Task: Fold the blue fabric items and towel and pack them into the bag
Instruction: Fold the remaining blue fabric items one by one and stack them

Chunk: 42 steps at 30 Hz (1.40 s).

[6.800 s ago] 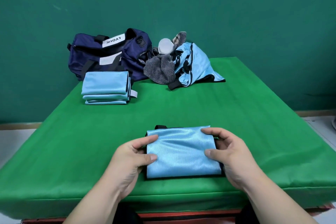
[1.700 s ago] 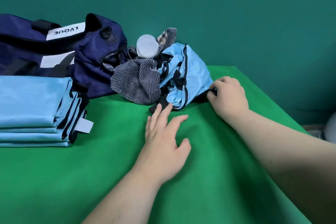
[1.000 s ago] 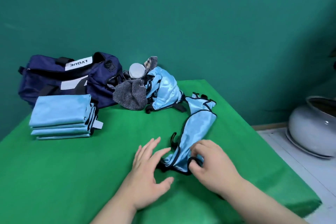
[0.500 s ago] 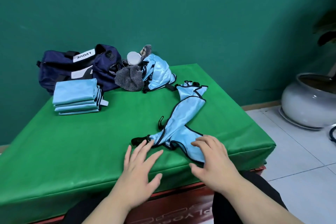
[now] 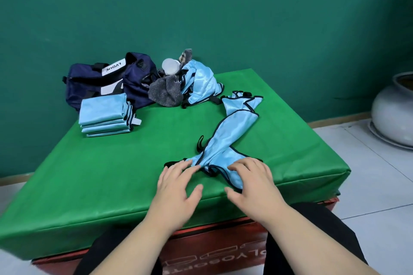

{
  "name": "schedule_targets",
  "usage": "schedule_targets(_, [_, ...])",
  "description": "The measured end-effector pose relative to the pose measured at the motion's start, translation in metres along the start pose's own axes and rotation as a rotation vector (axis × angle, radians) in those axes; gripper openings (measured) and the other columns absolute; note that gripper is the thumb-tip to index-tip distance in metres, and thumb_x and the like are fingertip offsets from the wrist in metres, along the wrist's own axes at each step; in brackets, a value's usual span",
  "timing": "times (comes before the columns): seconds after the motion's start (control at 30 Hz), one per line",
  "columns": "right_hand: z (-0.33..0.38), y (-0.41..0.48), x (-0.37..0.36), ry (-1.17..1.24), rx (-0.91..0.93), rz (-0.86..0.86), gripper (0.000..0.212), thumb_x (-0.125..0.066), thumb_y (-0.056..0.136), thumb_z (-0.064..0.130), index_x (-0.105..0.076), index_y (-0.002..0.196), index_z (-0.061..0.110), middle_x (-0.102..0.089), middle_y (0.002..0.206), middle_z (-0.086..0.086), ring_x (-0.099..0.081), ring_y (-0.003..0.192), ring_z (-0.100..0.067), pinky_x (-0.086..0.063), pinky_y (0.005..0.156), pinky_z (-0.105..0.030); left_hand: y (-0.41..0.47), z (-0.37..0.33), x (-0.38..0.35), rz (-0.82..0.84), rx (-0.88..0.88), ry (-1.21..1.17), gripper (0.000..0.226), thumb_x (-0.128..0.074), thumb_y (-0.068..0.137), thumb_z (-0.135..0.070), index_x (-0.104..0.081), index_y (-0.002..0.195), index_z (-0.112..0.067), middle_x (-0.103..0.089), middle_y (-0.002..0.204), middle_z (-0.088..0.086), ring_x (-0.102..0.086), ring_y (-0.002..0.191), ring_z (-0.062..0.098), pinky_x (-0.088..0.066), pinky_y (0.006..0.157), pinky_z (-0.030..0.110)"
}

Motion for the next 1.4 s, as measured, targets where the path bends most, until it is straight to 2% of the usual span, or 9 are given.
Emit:
schedule_targets(0.1, [-0.005,0.006,-0.005,0.019,0.013,-0.019,0.031,-0.059,0.073,0.047,-0.068,0.100,0.034,-0.056,0.105,0.014,-0.050,0.112,-0.014,-0.036,0.106,-0.038,0.024,-0.001,0.000,-0.009,0.066,0.084,0.051,-0.044,0.084,-0.053,-0.061,0.126,-0.030,-0.060,0.120,-0.011,-0.051,0.118,0.017,-0.040,0.105,0.040])
schedule_targets(0.33, [-0.026,0.009,-0.002,-0.055,0.045,-0.018,0.010,-0.060,0.068,0.033,-0.067,0.075,0.032,-0.059,0.086,0.017,-0.058,0.094,-0.013,-0.027,0.104,-0.032,0.061,-0.012,-0.005,0.155,0.212,0.335,0.036,-0.052,0.092,-0.055,-0.061,0.123,-0.038,-0.059,0.113,-0.012,-0.049,0.114,0.017,-0.034,0.096,0.036])
schedule_targets(0.47, [-0.058,0.017,0.018,-0.169,-0.090,-0.021,0.009,-0.068,0.064,0.029,-0.067,0.072,0.029,-0.063,0.085,0.012,-0.061,0.096,-0.018,-0.029,0.110,-0.048,0.065,-0.013,-0.010,0.170,0.218,0.356,0.025,-0.053,0.094,-0.047,-0.068,0.111,-0.036,-0.063,0.104,-0.012,-0.055,0.106,0.017,-0.036,0.091,0.035])
schedule_targets(0.57, [-0.079,0.018,0.036,-0.180,-0.285,0.039,0.005,-0.066,0.077,0.029,-0.066,0.082,0.030,-0.061,0.097,0.013,-0.053,0.111,-0.016,-0.013,0.117,-0.055,0.062,-0.018,-0.009,0.132,0.218,0.271,0.016,-0.057,0.091,-0.042,-0.069,0.099,-0.034,-0.067,0.093,-0.014,-0.059,0.099,0.015,-0.038,0.089,0.034])
schedule_targets(0.63, [-0.080,0.013,0.040,-0.136,-0.322,0.040,0.012,-0.061,0.079,0.028,-0.066,0.090,0.031,-0.058,0.104,0.015,-0.047,0.119,-0.013,-0.006,0.119,-0.055,0.059,-0.025,-0.007,0.113,0.200,0.223,0.012,-0.059,0.090,-0.041,-0.067,0.096,-0.035,-0.066,0.089,-0.015,-0.058,0.096,0.013,-0.039,0.089,0.034])
schedule_targets(0.73, [-0.060,0.006,0.039,-0.085,-0.219,-0.019,0.035,-0.052,0.071,0.030,-0.065,0.103,0.029,-0.058,0.108,0.013,-0.046,0.122,-0.012,-0.005,0.120,-0.055,0.050,-0.041,-0.010,0.106,0.138,0.172,0.014,-0.063,0.088,-0.042,-0.066,0.100,-0.036,-0.064,0.088,-0.016,-0.056,0.094,0.011,-0.037,0.089,0.032])
schedule_targets(1.0, [-0.031,0.013,0.020,0.003,-0.112,-0.025,0.048,-0.030,0.086,0.045,-0.069,0.111,0.031,-0.060,0.109,0.017,-0.047,0.121,-0.009,-0.007,0.122,-0.051,0.043,-0.054,-0.011,0.109,0.023,0.072,0.022,-0.052,0.088,-0.041,-0.067,0.103,-0.035,-0.060,0.084,-0.018,-0.051,0.090,0.010,-0.036,0.088,0.033])
schedule_targets(1.2, [-0.036,0.023,0.018,0.046,-0.146,-0.054,0.050,-0.027,0.083,0.048,-0.070,0.102,0.031,-0.057,0.102,0.017,-0.049,0.117,-0.010,-0.009,0.121,-0.052,0.081,-0.043,0.000,0.060,0.088,0.100,0.021,-0.056,0.091,-0.040,-0.070,0.105,-0.033,-0.056,0.094,-0.012,-0.047,0.101,0.015,-0.040,0.094,0.036])
schedule_targets(1.4, [-0.049,0.031,0.016,0.076,-0.195,-0.106,0.043,-0.032,0.079,0.043,-0.070,0.092,0.031,-0.059,0.096,0.016,-0.054,0.110,-0.012,-0.016,0.118,-0.053,0.144,-0.041,-0.023,0.177,0.191,0.128,0.026,-0.056,0.091,-0.043,-0.068,0.110,-0.029,-0.066,0.110,-0.002,-0.052,0.112,0.024,-0.043,0.099,0.041])
Point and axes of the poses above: each hand's wrist, its own y-axis towards the middle knuckle, its own x-axis out of the back of the hand, z = x × y, the point moved 3 cm from there along y, towards the middle knuckle
